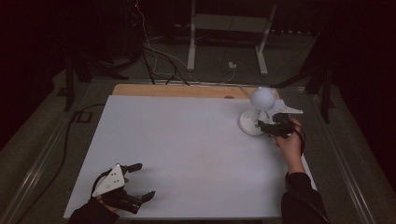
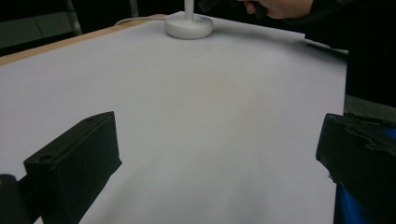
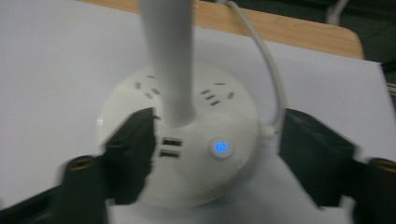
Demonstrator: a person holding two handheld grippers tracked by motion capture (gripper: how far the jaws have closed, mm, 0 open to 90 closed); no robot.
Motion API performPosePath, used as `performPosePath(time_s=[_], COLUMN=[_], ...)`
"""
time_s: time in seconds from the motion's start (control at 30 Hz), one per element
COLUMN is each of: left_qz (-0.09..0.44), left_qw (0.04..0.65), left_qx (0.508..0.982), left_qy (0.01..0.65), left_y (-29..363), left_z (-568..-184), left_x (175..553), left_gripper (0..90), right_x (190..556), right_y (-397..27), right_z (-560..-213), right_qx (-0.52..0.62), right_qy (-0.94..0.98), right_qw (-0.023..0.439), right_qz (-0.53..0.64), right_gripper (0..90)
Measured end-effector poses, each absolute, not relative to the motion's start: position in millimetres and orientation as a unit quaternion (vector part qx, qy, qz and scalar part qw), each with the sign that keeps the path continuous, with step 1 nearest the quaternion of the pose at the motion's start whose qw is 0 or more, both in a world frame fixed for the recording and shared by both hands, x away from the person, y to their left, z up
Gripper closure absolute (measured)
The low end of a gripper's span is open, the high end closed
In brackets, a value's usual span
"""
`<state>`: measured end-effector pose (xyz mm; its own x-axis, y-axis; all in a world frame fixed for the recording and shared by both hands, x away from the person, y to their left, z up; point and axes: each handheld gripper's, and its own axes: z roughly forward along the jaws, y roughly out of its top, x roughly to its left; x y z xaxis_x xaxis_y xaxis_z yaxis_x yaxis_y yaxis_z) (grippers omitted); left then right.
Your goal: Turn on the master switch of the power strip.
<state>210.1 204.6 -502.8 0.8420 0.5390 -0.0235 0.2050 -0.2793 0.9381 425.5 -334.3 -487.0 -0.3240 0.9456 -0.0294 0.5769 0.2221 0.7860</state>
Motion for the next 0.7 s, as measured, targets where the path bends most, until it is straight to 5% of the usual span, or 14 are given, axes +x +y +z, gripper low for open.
performPosePath(time_s=[0.2,0.7], left_qz=[0.149,0.15], left_qw=[0.551,0.548], left_qx=[0.786,0.788], left_qy=[0.235,0.236], left_y=[204.2,203.5], left_z=[-502.9,-503.3], left_x=[210.1,210.1], left_gripper=[0.0,0.0], right_x=[415.3,394.5], right_y=[-333.4,-318.2], right_z=[-487.5,-469.9], right_qx=[0.502,0.483], right_qy=[0.746,0.766], right_qw=[0.24,0.183], right_qz=[0.364,0.383], right_gripper=[0.3,0.0])
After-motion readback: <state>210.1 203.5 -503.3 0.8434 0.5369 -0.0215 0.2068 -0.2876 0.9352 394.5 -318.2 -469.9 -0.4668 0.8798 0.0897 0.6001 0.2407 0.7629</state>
